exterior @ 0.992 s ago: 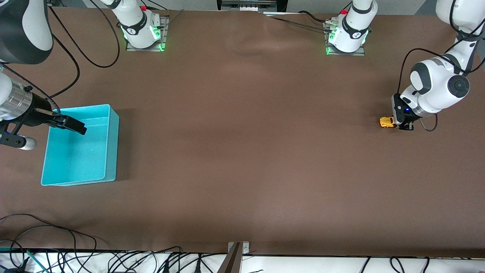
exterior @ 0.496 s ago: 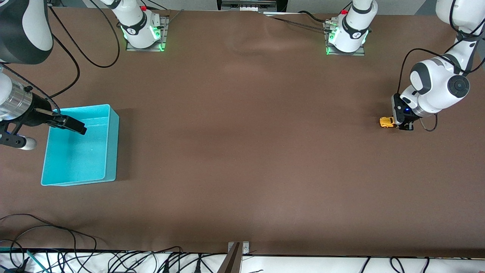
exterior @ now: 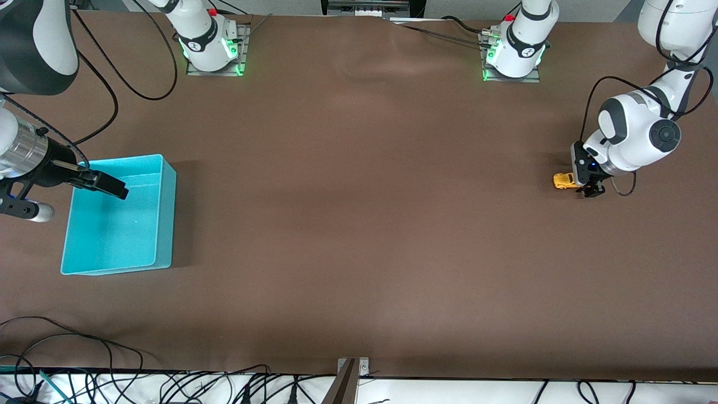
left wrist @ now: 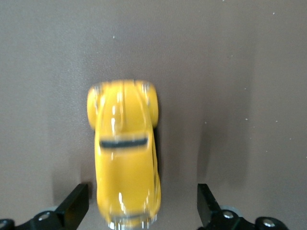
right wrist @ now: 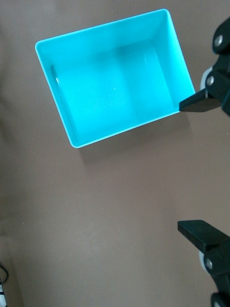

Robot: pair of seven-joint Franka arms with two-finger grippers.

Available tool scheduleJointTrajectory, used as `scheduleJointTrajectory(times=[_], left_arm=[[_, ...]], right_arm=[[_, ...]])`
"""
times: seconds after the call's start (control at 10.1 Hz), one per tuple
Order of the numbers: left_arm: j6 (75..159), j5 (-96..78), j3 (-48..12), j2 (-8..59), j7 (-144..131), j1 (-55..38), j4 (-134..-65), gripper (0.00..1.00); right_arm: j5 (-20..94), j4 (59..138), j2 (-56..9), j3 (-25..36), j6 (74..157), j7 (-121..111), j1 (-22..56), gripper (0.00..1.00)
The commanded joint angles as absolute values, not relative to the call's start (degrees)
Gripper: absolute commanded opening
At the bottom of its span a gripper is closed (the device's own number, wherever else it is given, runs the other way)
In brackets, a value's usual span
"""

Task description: Wind up and store yellow beetle car

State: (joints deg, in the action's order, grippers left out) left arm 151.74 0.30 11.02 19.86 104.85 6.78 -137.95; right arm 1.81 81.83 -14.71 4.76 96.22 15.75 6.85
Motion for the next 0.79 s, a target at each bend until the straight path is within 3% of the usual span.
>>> scheduleJointTrajectory(times=[0.0, 0.69], left_arm=[[151.1, -0.4, 11.2, 19.8, 104.5, 6.3, -137.4, 1.00], [151.0, -0.4, 11.2, 19.0, 104.3, 6.2, -137.4, 1.00]], right_arm=[[1.5, 82.7, -14.0, 4.6, 96.7, 15.9, 6.6, 1.00], [1.5, 82.7, -13.9, 4.6, 96.5, 15.9, 6.6, 1.00]])
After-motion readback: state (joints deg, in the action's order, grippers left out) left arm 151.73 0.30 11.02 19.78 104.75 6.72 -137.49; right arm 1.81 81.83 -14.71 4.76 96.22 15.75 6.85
